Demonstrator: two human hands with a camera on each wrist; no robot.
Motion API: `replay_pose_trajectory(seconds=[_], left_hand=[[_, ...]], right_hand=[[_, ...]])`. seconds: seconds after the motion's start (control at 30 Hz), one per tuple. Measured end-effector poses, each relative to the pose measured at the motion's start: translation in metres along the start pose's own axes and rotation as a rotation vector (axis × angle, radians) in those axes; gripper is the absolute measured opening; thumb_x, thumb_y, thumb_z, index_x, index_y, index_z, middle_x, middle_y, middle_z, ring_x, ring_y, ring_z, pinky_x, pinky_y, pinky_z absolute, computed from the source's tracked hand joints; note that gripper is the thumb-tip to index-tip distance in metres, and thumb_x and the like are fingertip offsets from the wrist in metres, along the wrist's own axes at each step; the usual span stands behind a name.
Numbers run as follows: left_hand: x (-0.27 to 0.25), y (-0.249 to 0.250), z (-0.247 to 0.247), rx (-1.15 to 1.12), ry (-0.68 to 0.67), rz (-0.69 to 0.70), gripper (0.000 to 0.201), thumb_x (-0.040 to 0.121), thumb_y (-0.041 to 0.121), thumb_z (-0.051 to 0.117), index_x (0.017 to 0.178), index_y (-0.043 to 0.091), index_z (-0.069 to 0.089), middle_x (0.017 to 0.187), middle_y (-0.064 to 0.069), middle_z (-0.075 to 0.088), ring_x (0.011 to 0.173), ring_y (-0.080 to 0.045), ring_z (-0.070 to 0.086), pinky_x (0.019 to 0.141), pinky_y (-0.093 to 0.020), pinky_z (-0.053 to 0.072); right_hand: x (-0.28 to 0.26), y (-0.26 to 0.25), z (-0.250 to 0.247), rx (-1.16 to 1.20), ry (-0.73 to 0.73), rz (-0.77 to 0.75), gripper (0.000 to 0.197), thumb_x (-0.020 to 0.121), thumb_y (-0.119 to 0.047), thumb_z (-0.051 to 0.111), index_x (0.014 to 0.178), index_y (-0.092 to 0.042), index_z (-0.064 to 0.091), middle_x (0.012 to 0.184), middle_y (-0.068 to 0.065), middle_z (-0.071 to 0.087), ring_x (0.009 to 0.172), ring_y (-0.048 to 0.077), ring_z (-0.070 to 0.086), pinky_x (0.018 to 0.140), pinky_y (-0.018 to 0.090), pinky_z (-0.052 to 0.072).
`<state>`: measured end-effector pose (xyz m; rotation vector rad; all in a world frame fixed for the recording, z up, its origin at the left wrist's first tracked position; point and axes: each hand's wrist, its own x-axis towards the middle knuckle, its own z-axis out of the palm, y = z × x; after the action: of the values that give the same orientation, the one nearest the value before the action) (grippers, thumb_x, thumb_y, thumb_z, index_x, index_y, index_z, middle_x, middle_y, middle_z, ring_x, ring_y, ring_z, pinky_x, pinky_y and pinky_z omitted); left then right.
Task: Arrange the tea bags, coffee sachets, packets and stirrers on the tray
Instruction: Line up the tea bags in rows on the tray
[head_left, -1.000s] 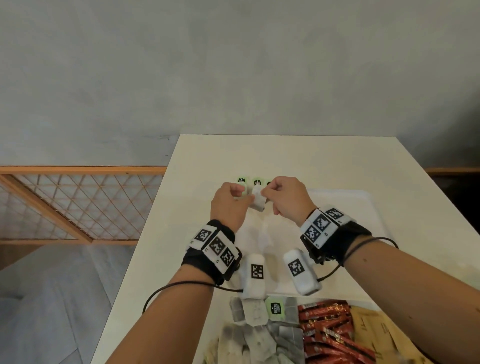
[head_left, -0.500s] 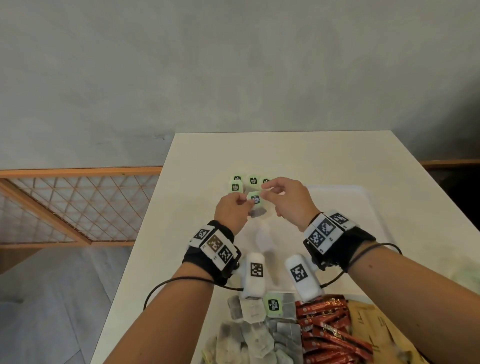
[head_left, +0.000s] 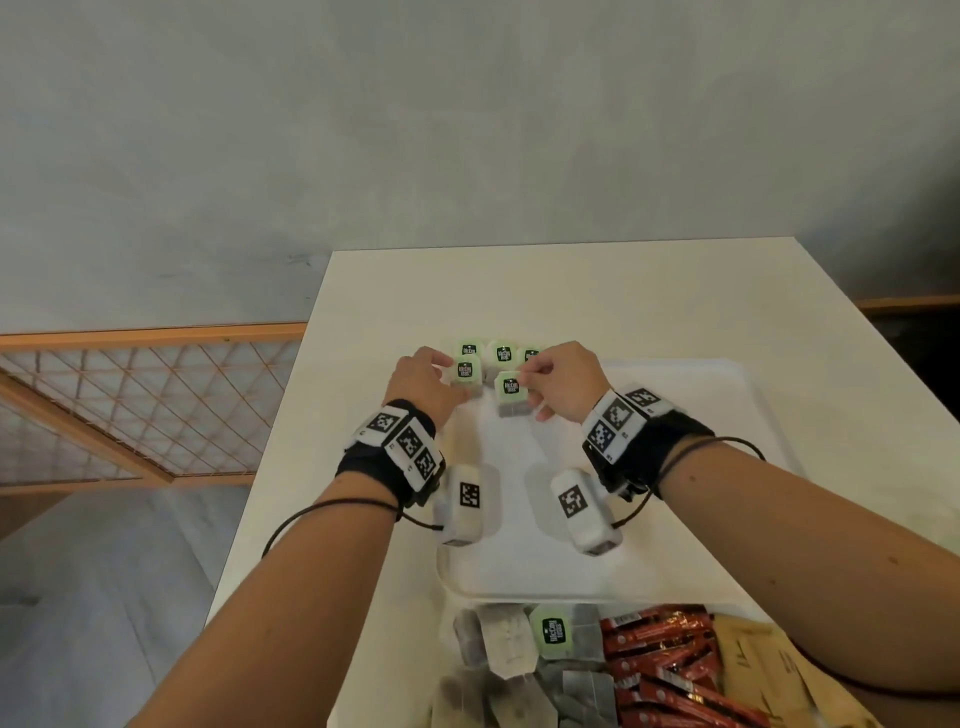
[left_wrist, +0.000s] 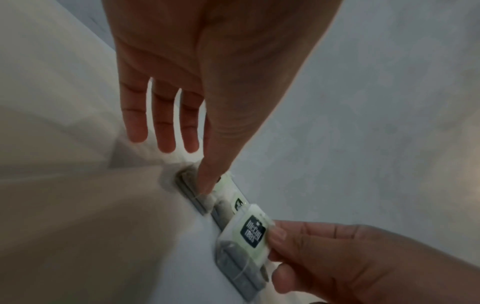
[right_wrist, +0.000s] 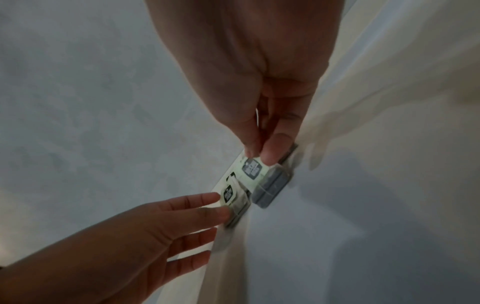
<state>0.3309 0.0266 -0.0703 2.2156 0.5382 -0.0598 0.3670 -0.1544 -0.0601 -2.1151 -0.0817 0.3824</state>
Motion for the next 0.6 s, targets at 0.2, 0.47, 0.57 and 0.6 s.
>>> replay_pose_trajectory(seconds=[0.2, 0.47, 0.57, 0.6], left_hand=[[0.014, 0.001, -0.003, 0.009, -0.038, 0.014, 0.04, 0.073, 0.024, 0.084, 0.106, 0.021, 0.062, 0.101, 0.0, 0.065, 0.086, -0.016, 0.059, 0.071, -0.026, 0.046], [-0.006, 0.012, -0.014, 0.097, -0.048, 0.055, 0.044, 0.075, 0.034, 0.081, 0.111, 0.019, 0.062, 0.106, 0.002, 0.06, 0.089, -0.014, 0.056, 0.075, -0.025, 0.042], [-0.029, 0.017, -0.021, 0.163, -0.061, 0.129, 0.038, 0.079, 0.032, 0.077, 0.111, 0.018, 0.062, 0.11, 0.001, 0.061, 0.1, -0.017, 0.057, 0.083, -0.026, 0.044], [-0.04, 0.018, -0.024, 0.183, -0.069, 0.155, 0.036, 0.08, 0.03, 0.077, 0.111, 0.018, 0.062, 0.11, 0.001, 0.062, 0.101, -0.017, 0.058, 0.082, -0.025, 0.042]], right_hand=[[0.02, -0.018, 0.008, -0.1, 0.053, 0.001, 0.009, 0.093, -0.013, 0.061, 0.088, -0.012, 0.069, 0.062, 0.003, 0.063, 0.051, 0.023, 0.063, 0.069, 0.04, 0.061], [0.006, -0.029, 0.008, -0.087, 0.071, 0.016, 0.012, 0.09, -0.019, 0.066, 0.088, -0.01, 0.074, 0.072, 0.007, 0.071, 0.061, 0.027, 0.071, 0.068, 0.038, 0.061], [-0.022, -0.032, -0.003, -0.035, 0.093, -0.026, 0.011, 0.087, -0.02, 0.068, 0.089, -0.012, 0.074, 0.079, 0.007, 0.072, 0.062, 0.024, 0.07, 0.059, 0.036, 0.061], [-0.034, -0.031, -0.008, -0.01, 0.087, -0.043, 0.011, 0.086, -0.019, 0.067, 0.091, -0.011, 0.073, 0.077, 0.006, 0.071, 0.06, 0.021, 0.067, 0.056, 0.033, 0.059]])
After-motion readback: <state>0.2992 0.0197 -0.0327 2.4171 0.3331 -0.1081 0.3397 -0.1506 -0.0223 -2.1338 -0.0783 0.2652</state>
